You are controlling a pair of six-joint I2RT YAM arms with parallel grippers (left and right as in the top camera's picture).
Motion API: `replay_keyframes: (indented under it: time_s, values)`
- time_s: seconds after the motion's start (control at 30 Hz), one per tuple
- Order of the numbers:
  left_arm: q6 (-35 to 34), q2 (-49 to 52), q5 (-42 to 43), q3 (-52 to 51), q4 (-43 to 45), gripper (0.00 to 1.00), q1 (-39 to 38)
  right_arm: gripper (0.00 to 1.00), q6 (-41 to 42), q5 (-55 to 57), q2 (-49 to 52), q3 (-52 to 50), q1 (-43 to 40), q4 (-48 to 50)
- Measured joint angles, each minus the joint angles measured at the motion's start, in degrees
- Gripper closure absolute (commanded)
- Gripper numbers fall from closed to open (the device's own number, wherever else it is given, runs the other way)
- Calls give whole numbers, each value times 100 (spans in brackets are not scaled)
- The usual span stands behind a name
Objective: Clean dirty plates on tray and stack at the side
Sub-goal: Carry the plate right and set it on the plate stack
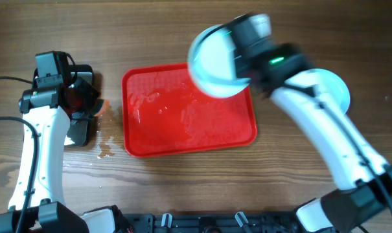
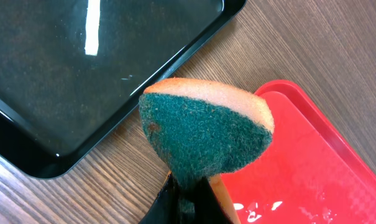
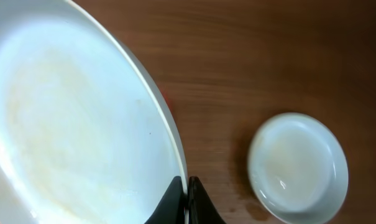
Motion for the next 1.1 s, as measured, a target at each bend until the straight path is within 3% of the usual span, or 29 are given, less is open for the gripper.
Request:
replay_keyframes:
  time_s: [0.17,0.37,0.53,0.7,0.8,0.87,0.97,1.07,1.1]
  values:
    - [0,0,2,0,-13,96,0,96,74,-828,-184,-11,-2090,-267]
    - [0,0,0,0,-15,96,0,96,-22,-1659,-184,-603,-3899,116]
    - [0,0,2,0,-17,96,0,96,-81,-2267,-186,-1681,-4819,852]
    - [2,0,15,0,-63,96,0,96,-79,-2400,-186,-2660,-5121,1722]
    - [2,0,17,0,-70,96,0,64,-120,-2439,-186,-3003,-5189,1928]
    - [0,0,17,0,-70,96,0,27,-125,-2498,-186,-3034,-5198,1978]
    - [0,0,17,0,-61,96,0,18,-146,-2710,-186,-3034,-5195,2026]
    - [2,0,17,0,-59,96,0,18,-188,-3003,-186,-3034,-5195,2028]
    - [2,0,17,0,-59,96,0,18,-229,-3574,-186,-3034,-5195,2024]
